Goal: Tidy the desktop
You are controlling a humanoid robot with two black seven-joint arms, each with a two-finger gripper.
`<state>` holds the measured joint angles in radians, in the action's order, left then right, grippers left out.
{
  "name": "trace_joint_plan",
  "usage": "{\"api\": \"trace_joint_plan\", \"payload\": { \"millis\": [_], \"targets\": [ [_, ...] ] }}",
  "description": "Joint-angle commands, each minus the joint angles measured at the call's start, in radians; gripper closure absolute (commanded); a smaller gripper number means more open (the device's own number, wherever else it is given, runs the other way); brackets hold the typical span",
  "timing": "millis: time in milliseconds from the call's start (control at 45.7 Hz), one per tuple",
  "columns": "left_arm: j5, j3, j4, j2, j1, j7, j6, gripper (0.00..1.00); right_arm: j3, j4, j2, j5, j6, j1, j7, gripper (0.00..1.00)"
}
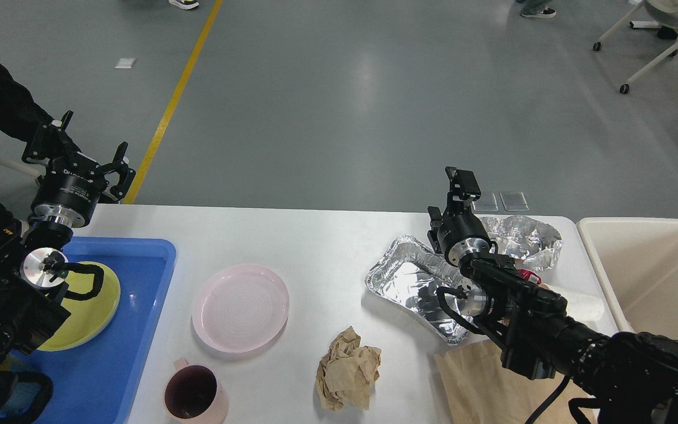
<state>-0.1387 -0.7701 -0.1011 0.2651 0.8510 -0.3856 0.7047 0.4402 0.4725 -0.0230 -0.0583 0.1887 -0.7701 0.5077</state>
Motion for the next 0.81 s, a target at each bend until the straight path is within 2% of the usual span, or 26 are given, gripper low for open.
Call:
{"api": "trace_joint_plan", "payload": {
  "millis": [0,525,787],
  "targets": [
    [0.001,-0.001,0.0,0.0,-0.01,-0.007,0.001,0.04,0.0,0.0,0.0,0.0,0.0,0.0,0.0,0.0],
    [-0.002,-0.001,-0.011,0.005,-0.027,-0.007,0.001,0.04,0.0,0.0,0.0,0.0,0.0,0.0,0.0,0.0],
    [0.002,0.029,-0.025,0.031,-0.021,0.007,-0.021,0.04,0.0,0.0,0.0,0.0,0.0,0.0,0.0,0.0]
  ]
}}
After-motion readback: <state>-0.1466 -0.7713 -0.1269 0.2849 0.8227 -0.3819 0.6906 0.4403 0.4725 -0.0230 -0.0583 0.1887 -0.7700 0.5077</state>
